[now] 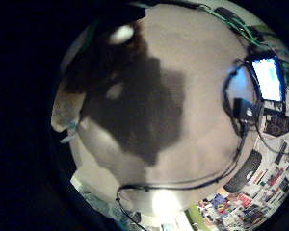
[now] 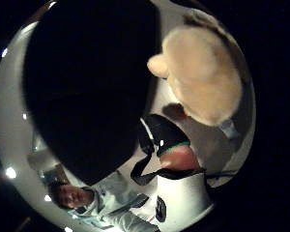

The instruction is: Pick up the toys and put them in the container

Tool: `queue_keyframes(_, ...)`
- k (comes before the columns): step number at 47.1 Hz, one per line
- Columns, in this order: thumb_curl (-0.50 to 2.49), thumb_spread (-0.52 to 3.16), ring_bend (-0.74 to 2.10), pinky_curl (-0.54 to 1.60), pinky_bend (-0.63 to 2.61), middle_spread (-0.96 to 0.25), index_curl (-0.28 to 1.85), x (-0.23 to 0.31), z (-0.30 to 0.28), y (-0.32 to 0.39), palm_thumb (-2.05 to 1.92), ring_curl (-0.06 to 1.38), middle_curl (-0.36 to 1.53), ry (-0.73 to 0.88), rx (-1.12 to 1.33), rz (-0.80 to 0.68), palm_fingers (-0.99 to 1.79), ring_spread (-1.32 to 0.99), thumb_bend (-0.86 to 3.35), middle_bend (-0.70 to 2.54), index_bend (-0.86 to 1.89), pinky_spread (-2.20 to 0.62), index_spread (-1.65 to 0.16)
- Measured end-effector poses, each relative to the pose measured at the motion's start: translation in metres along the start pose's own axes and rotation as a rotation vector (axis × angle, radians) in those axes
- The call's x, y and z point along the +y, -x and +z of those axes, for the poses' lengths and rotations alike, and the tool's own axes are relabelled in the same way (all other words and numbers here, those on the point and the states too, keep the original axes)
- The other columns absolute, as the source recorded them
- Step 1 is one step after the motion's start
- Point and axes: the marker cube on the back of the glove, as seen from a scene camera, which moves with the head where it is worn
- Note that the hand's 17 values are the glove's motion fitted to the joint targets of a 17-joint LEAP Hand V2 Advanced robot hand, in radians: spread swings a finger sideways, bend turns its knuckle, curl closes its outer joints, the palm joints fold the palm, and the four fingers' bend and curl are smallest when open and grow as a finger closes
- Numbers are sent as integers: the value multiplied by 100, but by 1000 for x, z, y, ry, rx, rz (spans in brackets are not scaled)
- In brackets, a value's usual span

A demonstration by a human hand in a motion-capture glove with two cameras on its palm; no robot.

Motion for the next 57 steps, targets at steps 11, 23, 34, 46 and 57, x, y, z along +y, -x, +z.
queue_keyframes(11,47,136,16,37,89,-5,53,-20,14,-9,58,13,25,-73,35,-6,34,-3,22,7,89,0,-21)
queue_keyframes(23,59,111,80,43,96,-9,62,7,17,-13,79,35,31,-99,110,28,90,-24,24,31,76,-30,-17)
queue_keyframes(34,69,87,109,54,120,-20,70,52,19,-7,83,49,44,-20,174,86,111,-34,20,57,56,-40,-22)
queue_keyframes(46,76,78,121,62,135,-26,85,117,-3,21,81,57,55,285,120,136,96,-37,17,71,52,-43,-28)
queue_keyframes(57,80,78,130,66,147,-28,101,137,-91,85,76,62,60,123,110,77,85,-37,11,70,47,-43,-32)
